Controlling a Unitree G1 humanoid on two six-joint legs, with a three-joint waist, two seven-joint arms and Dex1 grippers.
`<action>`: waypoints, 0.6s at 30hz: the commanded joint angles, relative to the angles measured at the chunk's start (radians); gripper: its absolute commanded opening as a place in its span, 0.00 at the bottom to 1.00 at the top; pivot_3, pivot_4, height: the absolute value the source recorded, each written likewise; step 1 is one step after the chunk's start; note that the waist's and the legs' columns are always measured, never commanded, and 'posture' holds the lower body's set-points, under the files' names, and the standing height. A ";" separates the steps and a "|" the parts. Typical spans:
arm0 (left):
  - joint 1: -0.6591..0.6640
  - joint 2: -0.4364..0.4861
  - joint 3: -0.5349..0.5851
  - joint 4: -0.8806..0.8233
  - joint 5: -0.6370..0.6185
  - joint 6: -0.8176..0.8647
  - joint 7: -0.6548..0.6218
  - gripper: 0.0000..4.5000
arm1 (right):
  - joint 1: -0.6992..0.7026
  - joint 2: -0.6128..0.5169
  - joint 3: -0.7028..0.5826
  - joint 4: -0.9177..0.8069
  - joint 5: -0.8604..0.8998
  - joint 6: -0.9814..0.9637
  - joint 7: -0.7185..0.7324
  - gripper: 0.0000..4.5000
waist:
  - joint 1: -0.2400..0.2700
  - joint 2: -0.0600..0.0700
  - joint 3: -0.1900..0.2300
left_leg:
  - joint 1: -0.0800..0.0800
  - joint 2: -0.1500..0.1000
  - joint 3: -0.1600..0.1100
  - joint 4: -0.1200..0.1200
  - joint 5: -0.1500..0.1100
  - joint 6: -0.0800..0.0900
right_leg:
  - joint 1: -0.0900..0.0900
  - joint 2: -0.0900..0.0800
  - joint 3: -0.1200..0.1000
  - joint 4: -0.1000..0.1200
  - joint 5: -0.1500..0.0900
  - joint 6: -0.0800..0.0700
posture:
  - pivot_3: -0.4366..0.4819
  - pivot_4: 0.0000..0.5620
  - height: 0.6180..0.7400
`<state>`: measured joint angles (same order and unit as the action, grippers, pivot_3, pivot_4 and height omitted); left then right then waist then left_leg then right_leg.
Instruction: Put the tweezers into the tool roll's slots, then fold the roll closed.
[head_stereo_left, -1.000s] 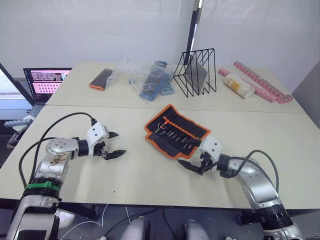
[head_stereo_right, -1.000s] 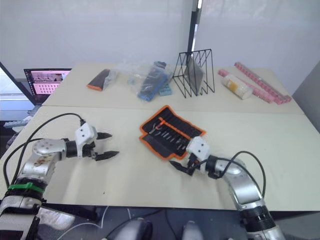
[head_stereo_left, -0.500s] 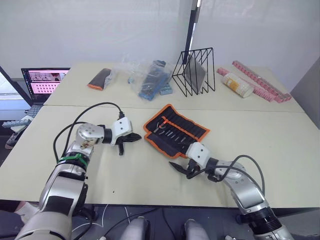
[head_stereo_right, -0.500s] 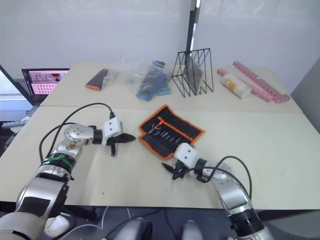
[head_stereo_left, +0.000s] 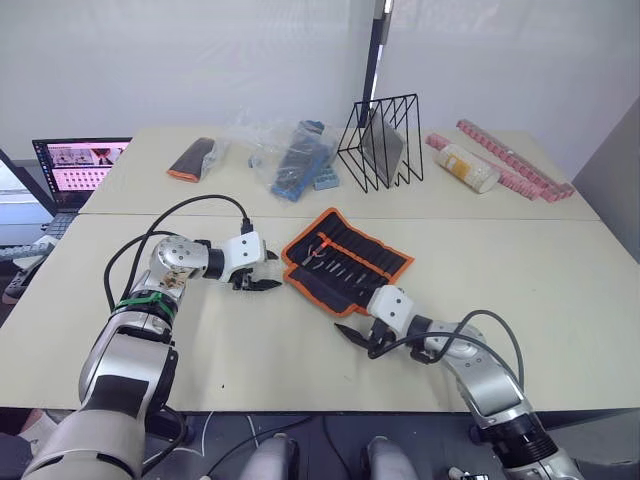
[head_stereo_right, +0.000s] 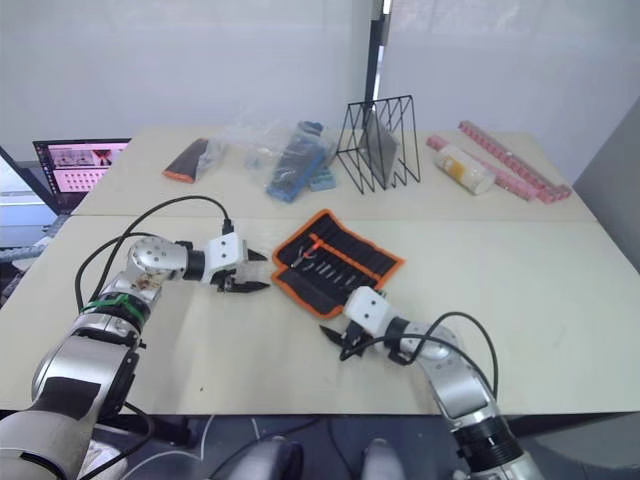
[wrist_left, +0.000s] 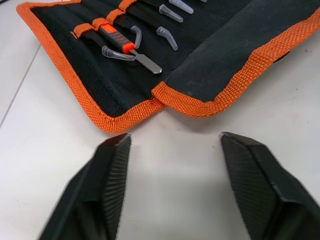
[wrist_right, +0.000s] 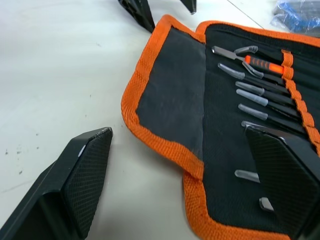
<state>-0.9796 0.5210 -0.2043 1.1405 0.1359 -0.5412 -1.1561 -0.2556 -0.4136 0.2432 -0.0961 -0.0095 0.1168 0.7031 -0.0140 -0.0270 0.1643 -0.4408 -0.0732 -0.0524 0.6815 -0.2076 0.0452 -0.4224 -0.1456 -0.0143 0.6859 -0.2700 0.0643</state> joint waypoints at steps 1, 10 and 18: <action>-0.020 -0.019 -0.023 0.014 0.038 -0.047 0.027 0.69 | -0.020 0.011 0.004 -0.006 -0.005 -0.028 -0.010 1.00 | 0.003 0.000 0.000 | 0.000 0.000 0.000 0.000 0.000 0.000 | 0.000 0.000 0.000 0.000 0.000 0.000 | 0.48 0.27 0.56; -0.056 -0.059 -0.026 0.051 0.079 -0.094 0.092 0.56 | -0.017 0.019 0.010 -0.006 -0.006 -0.028 -0.018 1.00 | 0.014 0.000 0.000 | 0.000 -0.001 0.000 0.003 0.000 0.000 | 0.001 0.000 0.000 0.001 0.000 0.000 | 0.48 0.27 0.56; -0.064 -0.080 -0.024 0.063 0.085 -0.110 0.074 0.00 | -0.014 0.024 0.011 -0.004 -0.014 -0.069 -0.034 0.43 | 0.004 0.000 0.000 | 0.000 -0.001 0.000 0.003 0.000 0.000 | 0.000 0.000 0.000 0.002 0.000 0.000 | 0.48 0.27 0.56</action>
<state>-1.0160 0.4367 -0.2299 1.2003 0.2238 -0.6360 -1.0795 -0.2646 -0.3909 0.2614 -0.0873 -0.0199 0.0871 0.6746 -0.0096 -0.0271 0.1643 -0.4412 -0.0740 -0.0526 0.6845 -0.2077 0.0456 -0.4223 -0.1459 -0.0144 0.6881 -0.2701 0.0645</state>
